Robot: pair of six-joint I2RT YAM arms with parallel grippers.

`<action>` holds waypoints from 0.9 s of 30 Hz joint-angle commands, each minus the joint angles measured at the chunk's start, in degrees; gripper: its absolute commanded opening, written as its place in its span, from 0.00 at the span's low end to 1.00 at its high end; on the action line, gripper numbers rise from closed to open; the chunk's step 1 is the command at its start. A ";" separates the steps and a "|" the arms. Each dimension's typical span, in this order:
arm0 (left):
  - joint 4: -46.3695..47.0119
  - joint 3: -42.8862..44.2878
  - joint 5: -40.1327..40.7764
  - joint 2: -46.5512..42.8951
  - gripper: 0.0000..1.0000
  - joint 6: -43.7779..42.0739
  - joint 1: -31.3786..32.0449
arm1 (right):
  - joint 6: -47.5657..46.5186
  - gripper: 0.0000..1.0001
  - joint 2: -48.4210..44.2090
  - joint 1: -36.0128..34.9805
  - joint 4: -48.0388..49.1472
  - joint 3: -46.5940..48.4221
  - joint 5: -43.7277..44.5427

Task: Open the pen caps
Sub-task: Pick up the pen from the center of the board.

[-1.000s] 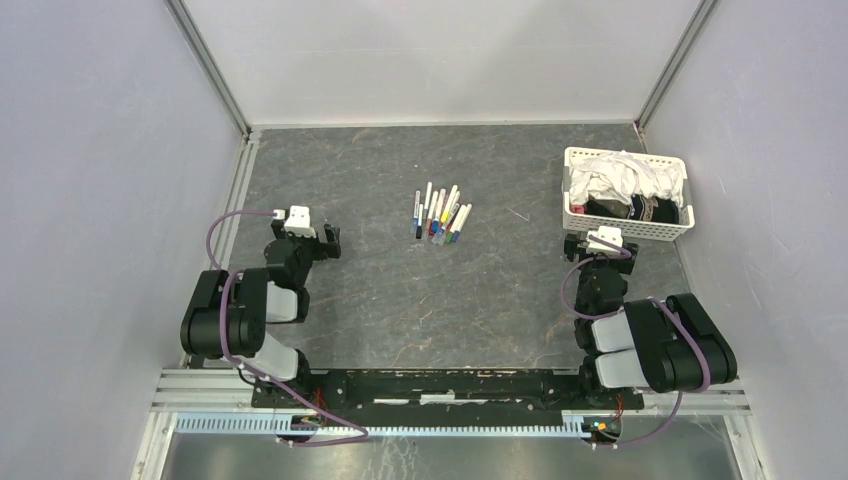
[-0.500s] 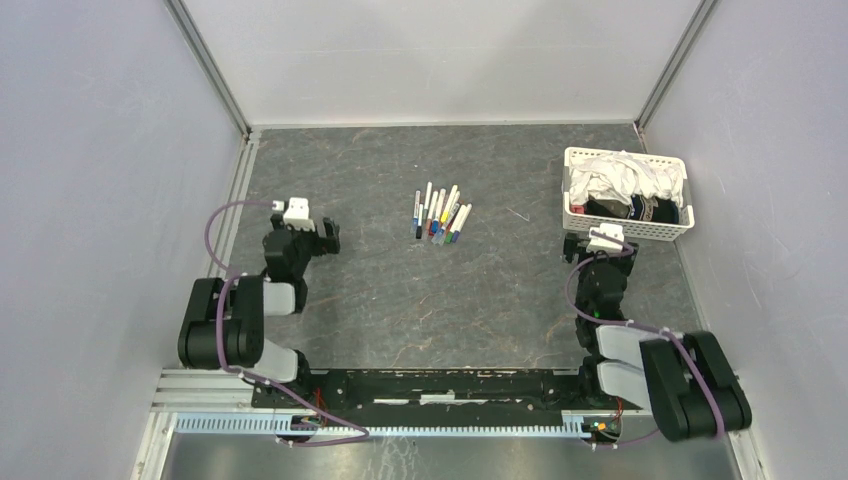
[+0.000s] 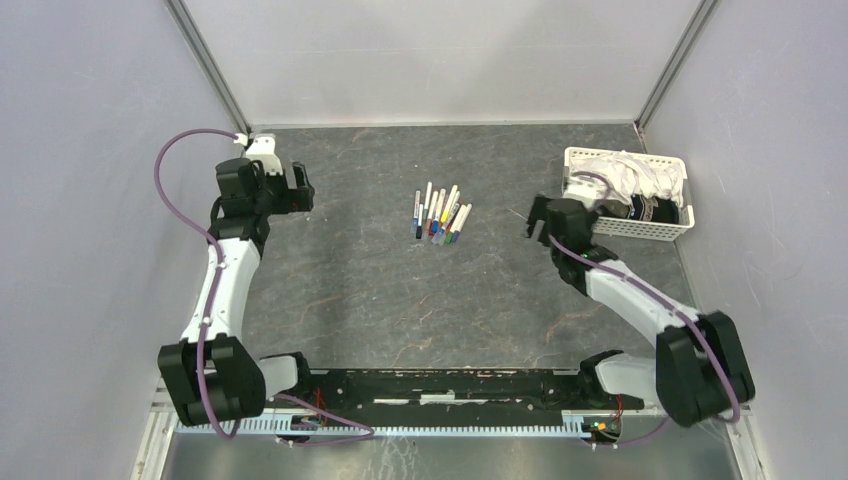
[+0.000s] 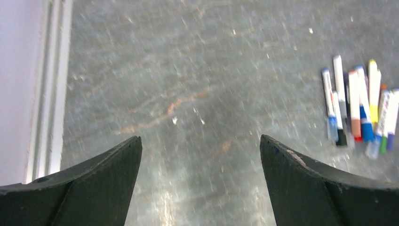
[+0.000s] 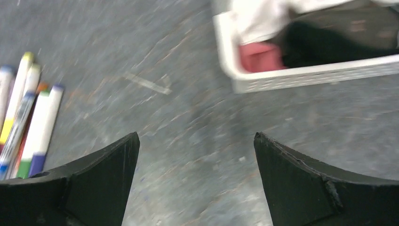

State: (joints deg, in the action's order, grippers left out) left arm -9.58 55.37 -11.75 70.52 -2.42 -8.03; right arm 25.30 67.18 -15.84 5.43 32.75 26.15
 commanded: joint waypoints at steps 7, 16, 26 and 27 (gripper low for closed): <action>-21.28 1.40 -5.04 -7.16 1.00 -6.20 -0.23 | 4.73 0.84 15.73 -15.03 -11.10 14.94 -4.65; -24.75 0.33 -5.59 -8.30 0.96 -7.75 -0.15 | 7.95 0.68 30.99 -18.18 -14.33 29.98 -7.32; -24.96 -1.32 -6.13 -9.96 0.96 -8.69 -0.19 | 12.85 0.61 42.12 -19.22 -17.95 39.46 -6.44; -24.96 -1.32 -6.09 -10.01 0.96 -8.85 -0.21 | 12.85 0.59 42.98 -19.23 -18.36 40.19 -6.23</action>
State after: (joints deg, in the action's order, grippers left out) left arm -34.39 54.52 -16.71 61.82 -8.49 -8.03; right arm 35.46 107.31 -34.98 -9.72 68.97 18.20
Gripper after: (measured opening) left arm 0.963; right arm 0.622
